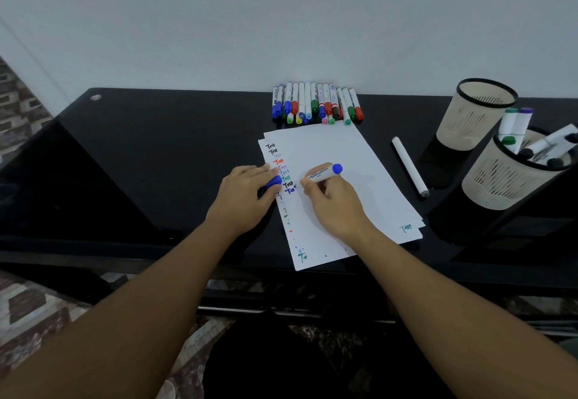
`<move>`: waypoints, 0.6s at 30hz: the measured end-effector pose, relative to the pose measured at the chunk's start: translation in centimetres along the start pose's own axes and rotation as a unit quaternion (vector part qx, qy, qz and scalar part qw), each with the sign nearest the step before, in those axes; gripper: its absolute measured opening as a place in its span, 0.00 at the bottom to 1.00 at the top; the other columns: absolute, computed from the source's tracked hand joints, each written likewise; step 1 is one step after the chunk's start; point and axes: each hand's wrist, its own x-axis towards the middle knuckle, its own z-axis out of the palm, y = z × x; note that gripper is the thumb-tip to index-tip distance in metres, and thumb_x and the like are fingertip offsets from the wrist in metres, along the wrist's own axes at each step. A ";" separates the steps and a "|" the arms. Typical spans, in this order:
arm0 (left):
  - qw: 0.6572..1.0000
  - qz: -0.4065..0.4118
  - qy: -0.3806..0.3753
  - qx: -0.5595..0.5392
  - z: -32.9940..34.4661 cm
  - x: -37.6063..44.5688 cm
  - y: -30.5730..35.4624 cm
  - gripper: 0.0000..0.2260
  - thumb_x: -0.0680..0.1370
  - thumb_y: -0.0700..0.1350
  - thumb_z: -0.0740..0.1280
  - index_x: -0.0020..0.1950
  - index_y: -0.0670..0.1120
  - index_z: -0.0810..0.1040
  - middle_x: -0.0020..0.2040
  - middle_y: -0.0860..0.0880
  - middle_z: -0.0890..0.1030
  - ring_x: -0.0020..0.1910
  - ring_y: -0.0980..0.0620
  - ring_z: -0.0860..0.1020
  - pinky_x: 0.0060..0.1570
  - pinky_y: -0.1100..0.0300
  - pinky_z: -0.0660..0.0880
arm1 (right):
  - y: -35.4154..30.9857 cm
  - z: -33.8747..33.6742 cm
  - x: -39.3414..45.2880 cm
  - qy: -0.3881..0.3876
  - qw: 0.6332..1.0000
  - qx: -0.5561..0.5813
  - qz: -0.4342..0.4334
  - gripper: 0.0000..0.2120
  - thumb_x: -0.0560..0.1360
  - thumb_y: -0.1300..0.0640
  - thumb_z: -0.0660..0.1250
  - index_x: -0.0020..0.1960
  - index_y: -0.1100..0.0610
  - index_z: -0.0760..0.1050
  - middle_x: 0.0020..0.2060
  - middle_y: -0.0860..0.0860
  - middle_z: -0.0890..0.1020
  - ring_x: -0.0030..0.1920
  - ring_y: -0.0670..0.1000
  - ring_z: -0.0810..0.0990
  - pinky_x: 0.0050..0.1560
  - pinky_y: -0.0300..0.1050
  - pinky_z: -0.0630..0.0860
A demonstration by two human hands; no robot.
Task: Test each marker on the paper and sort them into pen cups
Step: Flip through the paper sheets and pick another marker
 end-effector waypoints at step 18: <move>0.999 -0.004 0.033 -0.037 0.0 -0.3 -0.1 0.22 0.79 0.56 0.69 0.72 0.50 0.76 0.68 0.51 0.78 0.68 0.49 0.71 0.67 0.47 0.71 | 0.6 0.1 0.1 0.016 0.999 0.028 -0.009 0.13 0.85 0.47 0.62 0.56 0.56 0.77 0.47 0.52 0.83 0.47 0.50 0.82 0.51 0.51 0.80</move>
